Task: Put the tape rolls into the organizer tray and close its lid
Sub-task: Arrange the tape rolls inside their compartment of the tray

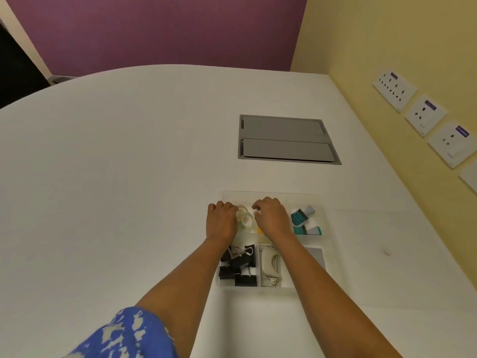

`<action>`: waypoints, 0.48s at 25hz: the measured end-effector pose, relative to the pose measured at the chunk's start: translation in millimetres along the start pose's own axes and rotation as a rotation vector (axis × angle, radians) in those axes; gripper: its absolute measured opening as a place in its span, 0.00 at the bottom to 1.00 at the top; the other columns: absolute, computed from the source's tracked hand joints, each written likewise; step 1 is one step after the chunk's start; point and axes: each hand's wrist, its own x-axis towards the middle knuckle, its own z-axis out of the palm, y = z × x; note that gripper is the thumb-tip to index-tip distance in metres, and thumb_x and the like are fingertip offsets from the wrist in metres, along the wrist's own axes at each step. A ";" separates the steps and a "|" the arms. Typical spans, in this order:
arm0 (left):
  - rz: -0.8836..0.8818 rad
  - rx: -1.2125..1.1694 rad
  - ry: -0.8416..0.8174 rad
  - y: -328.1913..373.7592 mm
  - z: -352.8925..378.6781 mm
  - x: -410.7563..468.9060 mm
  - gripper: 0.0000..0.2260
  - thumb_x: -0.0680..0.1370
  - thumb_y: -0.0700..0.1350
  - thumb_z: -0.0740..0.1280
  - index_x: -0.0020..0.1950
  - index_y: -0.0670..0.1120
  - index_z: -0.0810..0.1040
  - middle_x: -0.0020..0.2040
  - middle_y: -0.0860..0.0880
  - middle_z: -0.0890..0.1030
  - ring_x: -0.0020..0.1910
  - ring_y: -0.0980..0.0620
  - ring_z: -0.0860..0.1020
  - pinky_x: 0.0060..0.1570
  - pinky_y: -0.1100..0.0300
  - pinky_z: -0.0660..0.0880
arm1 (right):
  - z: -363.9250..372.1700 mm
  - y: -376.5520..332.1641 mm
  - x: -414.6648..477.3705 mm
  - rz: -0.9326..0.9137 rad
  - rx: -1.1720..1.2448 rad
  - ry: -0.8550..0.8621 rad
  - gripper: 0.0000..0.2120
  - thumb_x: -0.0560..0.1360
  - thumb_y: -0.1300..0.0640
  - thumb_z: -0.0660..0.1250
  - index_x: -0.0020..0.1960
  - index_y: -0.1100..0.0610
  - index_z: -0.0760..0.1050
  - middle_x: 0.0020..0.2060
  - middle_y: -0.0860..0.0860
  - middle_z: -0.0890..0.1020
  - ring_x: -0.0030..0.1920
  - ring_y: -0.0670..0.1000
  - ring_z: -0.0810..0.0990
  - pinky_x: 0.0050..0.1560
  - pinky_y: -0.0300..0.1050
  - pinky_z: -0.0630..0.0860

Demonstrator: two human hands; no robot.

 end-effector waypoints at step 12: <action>-0.099 0.148 0.014 -5.5 -3.1 1.1 0.11 0.78 0.49 0.64 0.59 0.50 0.80 0.76 0.47 0.62 0.75 0.46 0.58 0.76 0.49 0.46 | 7.7 -16.5 30.8 -0.339 -0.368 -0.151 0.15 0.78 0.63 0.62 0.62 0.54 0.75 0.58 0.55 0.81 0.63 0.56 0.72 0.62 0.47 0.66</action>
